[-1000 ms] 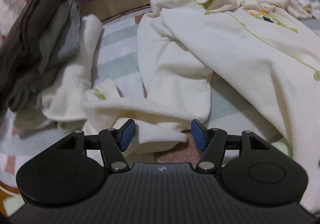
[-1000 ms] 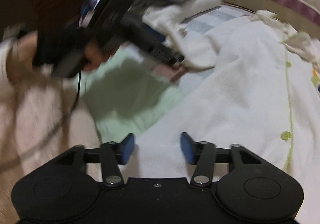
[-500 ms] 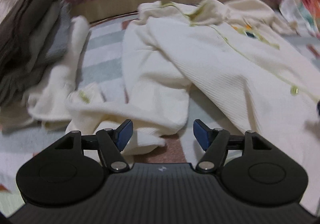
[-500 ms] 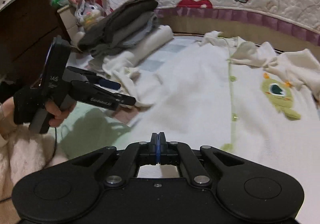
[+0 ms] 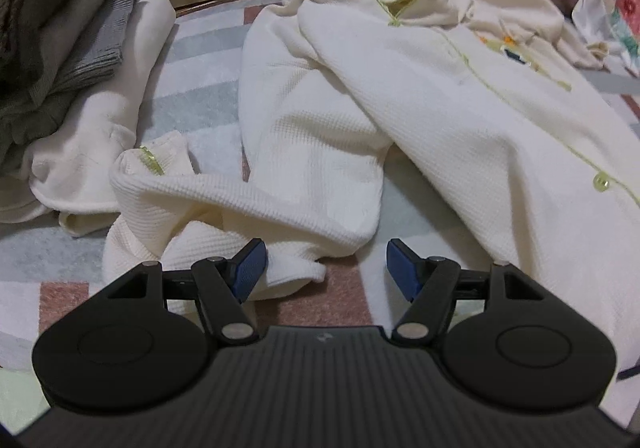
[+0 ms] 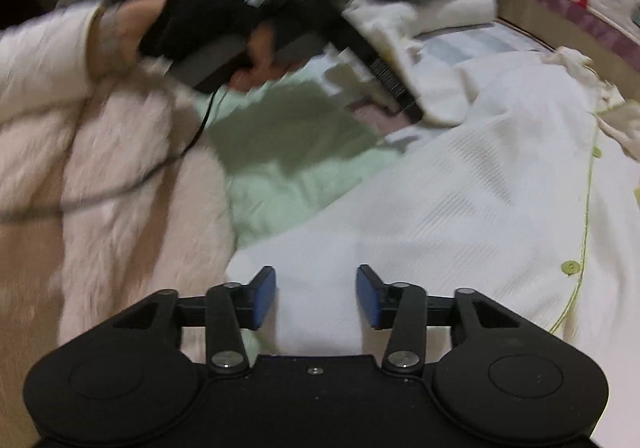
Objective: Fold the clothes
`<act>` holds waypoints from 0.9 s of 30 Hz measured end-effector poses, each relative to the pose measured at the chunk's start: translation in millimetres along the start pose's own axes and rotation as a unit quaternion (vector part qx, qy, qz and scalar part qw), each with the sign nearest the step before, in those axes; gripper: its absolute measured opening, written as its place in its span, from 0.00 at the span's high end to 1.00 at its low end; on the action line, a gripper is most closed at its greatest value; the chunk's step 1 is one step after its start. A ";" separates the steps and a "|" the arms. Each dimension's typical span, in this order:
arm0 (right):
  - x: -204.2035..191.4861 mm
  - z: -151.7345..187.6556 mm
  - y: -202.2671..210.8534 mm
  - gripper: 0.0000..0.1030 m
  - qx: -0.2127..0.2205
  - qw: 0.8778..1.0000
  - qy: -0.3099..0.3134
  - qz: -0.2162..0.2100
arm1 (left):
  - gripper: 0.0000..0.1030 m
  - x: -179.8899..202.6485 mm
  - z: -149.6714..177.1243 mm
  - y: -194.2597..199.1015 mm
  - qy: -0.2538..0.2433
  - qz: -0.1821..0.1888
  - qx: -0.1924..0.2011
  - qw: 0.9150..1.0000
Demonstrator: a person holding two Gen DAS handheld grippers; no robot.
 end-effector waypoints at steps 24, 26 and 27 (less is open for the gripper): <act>44.4 15.4 54.5 0.99 0.111 0.985 -0.061 0.119 | 0.47 -6.8 4.9 0.1 -0.018 -0.043 0.012 0.999; 61.4 23.7 70.1 0.99 0.127 0.975 -0.091 0.159 | 0.45 -1.1 6.9 1.3 -0.028 -0.036 0.010 0.999; 70.8 27.5 79.4 0.99 0.139 0.968 -0.111 0.180 | 0.44 0.1 6.3 3.3 -0.026 -0.029 0.012 0.999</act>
Point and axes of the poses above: each gripper's, at about its wrist camera, not at the fingertips, and y roughly against the way its jaws point, x to its right, z to its underside, the point moved 6 cm from there along -y, roughly the way its jaws point, and after that the axes turned 10 degrees about -z, right-handed, at the moved point
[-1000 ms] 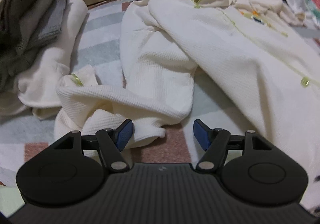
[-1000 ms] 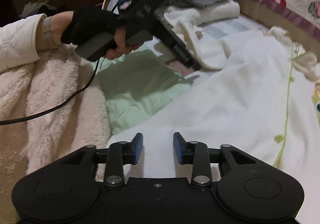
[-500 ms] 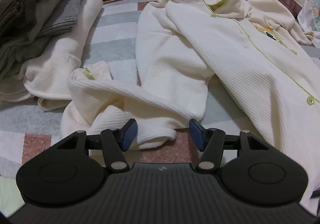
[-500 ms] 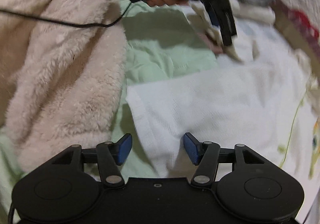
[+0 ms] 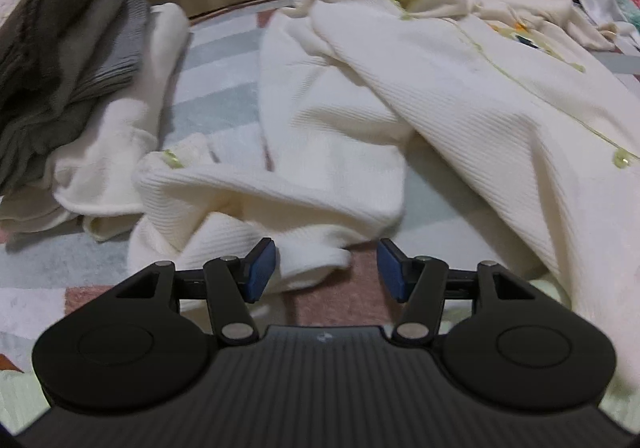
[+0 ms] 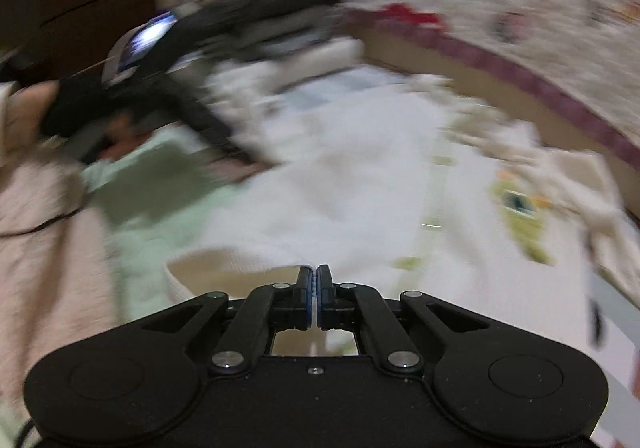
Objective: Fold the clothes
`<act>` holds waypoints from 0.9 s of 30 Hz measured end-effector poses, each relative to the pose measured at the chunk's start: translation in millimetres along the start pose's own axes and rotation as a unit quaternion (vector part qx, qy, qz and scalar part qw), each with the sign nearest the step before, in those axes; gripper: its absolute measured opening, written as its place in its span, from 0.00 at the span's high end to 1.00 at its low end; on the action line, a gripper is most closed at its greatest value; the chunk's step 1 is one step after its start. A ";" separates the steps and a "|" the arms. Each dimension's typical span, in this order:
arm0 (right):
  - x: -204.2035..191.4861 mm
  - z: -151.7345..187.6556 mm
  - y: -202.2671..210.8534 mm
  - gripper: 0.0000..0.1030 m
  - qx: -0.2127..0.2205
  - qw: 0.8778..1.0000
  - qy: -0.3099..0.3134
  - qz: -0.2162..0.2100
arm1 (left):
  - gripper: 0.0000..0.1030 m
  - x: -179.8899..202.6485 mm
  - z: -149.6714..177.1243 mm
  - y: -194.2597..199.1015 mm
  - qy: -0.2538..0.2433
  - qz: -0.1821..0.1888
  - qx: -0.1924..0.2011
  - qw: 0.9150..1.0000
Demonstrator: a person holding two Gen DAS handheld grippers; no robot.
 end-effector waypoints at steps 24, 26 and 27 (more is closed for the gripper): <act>116.2 61.7 44.2 0.59 0.116 0.881 -0.453 -0.069 | 0.37 11.5 -17.8 -22.6 0.050 0.009 -0.040 0.998; 116.5 65.7 36.5 0.58 0.131 0.845 -0.504 -0.120 | 0.37 20.3 -13.6 -13.8 0.014 0.004 -0.028 1.000; 117.6 68.1 28.7 0.56 0.128 0.832 -0.524 -0.133 | 0.35 25.4 -11.5 -10.9 -0.007 0.002 -0.020 1.000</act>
Point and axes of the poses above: each gripper's, at about its wrist camera, not at the fingertips, and y roughly against the way its jaws point, x to its right, z to its underside, the point moved 6 cm from there along -y, roughly the way its jaws point, and after that the axes turned 10 degrees about -z, right-handed, at the moved point
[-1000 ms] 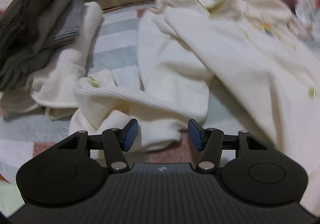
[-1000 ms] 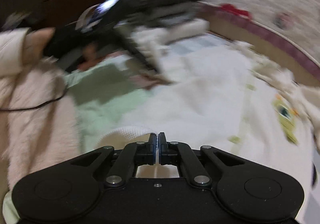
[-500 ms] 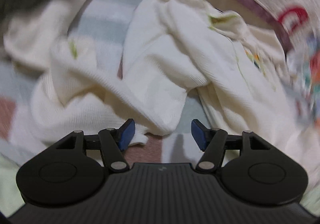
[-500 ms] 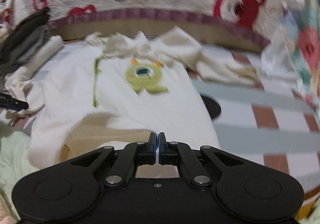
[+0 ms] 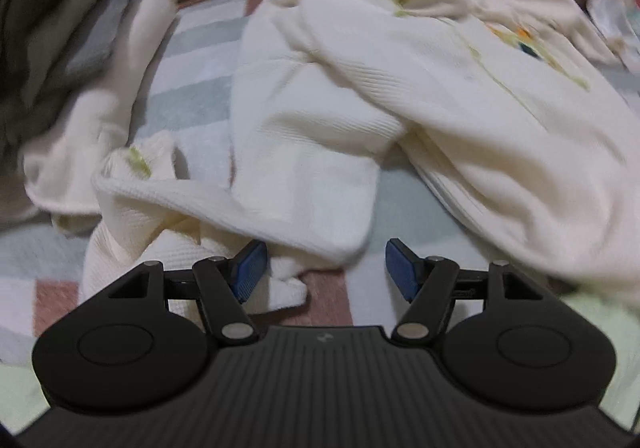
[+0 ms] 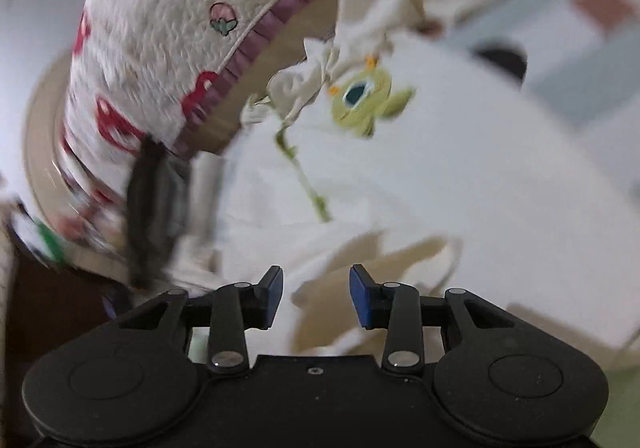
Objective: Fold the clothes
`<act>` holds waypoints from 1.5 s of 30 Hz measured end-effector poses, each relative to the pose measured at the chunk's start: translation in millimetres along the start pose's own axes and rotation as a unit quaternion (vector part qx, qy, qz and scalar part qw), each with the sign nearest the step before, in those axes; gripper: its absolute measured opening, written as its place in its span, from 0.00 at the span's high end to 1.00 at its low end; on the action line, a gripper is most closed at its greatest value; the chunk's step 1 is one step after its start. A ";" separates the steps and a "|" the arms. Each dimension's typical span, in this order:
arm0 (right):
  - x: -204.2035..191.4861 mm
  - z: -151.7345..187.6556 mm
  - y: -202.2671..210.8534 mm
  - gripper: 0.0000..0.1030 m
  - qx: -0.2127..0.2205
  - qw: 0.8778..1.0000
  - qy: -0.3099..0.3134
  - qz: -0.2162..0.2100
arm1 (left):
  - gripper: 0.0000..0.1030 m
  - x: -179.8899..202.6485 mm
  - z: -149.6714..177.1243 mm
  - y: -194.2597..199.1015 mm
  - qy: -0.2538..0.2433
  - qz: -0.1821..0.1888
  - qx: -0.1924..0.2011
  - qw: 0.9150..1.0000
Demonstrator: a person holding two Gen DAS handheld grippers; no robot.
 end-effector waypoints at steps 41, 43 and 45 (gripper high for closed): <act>-137.4 75.2 -55.9 0.95 -0.200 0.945 0.128 -0.224 | 0.93 -239.1 -63.4 63.8 0.232 -0.148 0.189 0.943; -136.7 92.3 -90.2 0.95 -0.270 0.933 0.122 -0.203 | 0.93 -245.3 -54.0 49.0 0.250 -0.137 0.176 0.942; -138.4 113.5 -118.2 0.95 -0.325 0.917 0.123 -0.196 | 0.93 -247.8 -44.4 37.7 0.260 -0.129 0.168 0.942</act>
Point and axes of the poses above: each gripper's, at about its wrist camera, not at the fingertips, and y roughly against the way its jaws point, x to its right, z to its underside, the point moved 6 cm from there along -y, roughly the way its jaws point, and after that the axes turned 10 degrees about -z, right-handed, at the moved point
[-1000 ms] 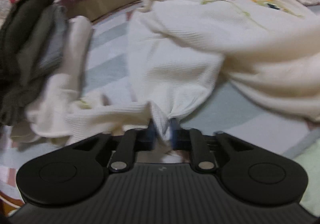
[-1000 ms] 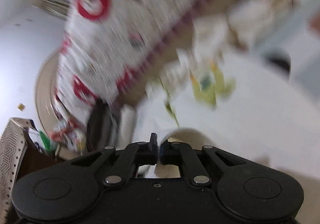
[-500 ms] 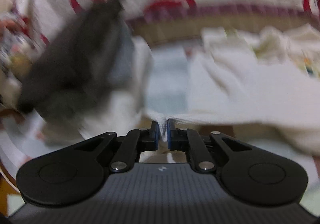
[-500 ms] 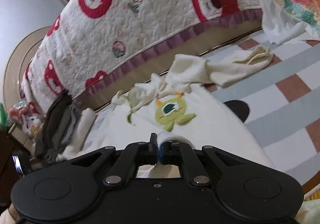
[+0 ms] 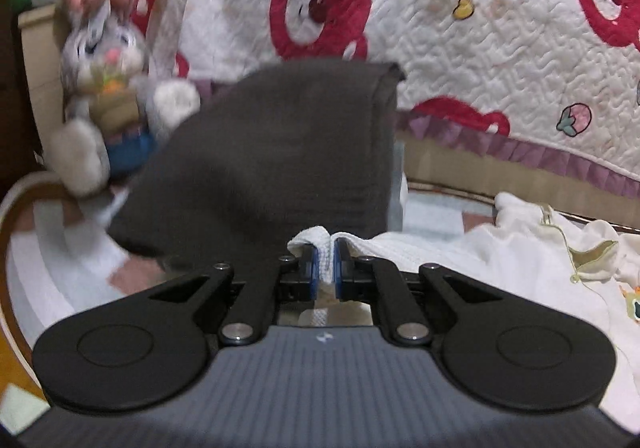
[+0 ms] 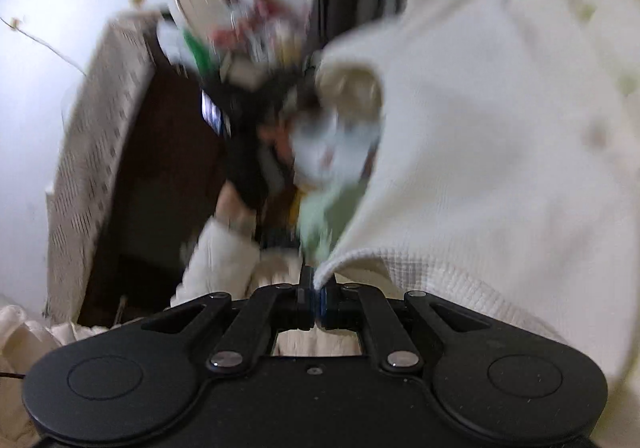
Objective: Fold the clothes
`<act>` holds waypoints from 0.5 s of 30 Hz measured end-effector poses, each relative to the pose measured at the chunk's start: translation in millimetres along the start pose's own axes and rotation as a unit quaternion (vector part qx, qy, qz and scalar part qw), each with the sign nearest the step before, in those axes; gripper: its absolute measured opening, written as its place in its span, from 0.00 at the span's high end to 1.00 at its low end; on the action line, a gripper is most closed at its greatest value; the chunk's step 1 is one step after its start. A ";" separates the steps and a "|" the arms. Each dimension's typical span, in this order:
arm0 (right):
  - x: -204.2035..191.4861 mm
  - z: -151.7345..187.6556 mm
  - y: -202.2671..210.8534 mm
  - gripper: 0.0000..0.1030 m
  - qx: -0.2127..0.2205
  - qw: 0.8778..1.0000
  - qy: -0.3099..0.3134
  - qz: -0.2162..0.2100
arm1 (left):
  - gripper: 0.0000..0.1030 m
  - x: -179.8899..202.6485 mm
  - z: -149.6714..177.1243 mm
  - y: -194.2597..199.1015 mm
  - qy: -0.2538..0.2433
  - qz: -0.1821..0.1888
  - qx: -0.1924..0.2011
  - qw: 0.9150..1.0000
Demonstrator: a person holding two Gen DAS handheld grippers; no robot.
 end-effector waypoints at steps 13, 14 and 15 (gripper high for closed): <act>13.7 40.1 -72.1 0.91 -0.139 0.981 0.103 0.089 | 0.60 12.0 48.2 15.2 -0.027 0.021 -0.065 0.997; 13.6 38.8 -72.2 0.91 -0.138 0.981 0.103 0.088 | 0.59 14.7 51.4 21.3 -0.023 0.028 -0.071 0.997; 12.9 37.6 -71.7 0.91 -0.137 0.982 0.103 0.085 | 0.59 18.9 54.6 29.1 -0.019 0.042 -0.074 0.996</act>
Point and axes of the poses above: each gripper's, at about its wrist camera, not at the fingertips, and y roughly against the way its jaws point, x to its right, z to its underside, the point moved 6 cm from there along -y, roughly the way its jaws point, and after that the axes turned 10 degrees about -z, right-handed, at the moved point
